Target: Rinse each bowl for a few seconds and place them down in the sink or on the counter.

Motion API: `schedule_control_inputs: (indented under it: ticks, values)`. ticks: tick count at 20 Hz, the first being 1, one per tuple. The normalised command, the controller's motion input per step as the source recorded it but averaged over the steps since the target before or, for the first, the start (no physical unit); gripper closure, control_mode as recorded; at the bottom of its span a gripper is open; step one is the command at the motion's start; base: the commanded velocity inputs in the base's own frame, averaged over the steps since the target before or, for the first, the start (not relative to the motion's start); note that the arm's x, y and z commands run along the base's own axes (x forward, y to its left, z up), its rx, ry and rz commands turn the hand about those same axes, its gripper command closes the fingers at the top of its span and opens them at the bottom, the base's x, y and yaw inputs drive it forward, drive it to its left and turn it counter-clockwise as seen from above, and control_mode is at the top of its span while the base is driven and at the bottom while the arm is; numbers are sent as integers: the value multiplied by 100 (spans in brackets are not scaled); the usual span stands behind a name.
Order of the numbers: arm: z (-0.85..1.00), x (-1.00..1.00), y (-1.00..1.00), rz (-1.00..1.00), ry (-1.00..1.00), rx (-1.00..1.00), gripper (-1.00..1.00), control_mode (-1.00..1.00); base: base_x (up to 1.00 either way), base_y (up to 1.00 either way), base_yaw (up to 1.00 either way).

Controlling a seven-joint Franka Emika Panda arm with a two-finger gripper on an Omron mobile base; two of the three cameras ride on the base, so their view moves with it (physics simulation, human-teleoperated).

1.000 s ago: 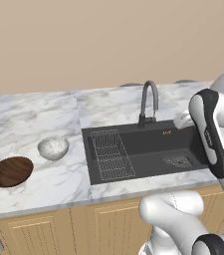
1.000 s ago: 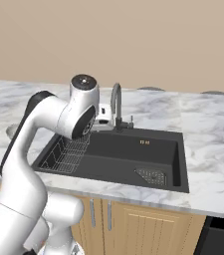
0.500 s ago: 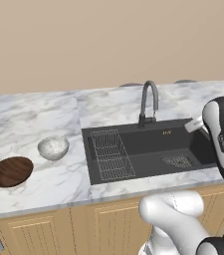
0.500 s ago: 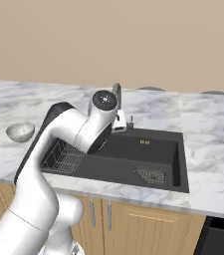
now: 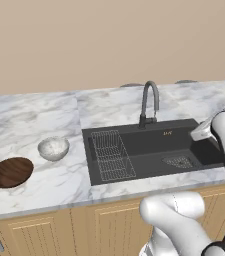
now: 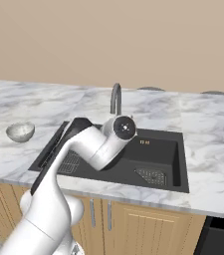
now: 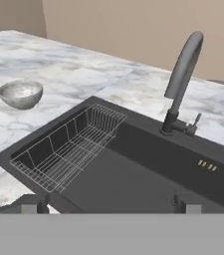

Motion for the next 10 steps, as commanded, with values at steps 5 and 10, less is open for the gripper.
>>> schedule_control_inputs:
  ticks: [5,10]
  values:
    - [-20,36,-6,12,-10,3,-100,-100,0,0,0]
    - [-18,43,-4,12,-5,6,-100,-100,0,0,0]
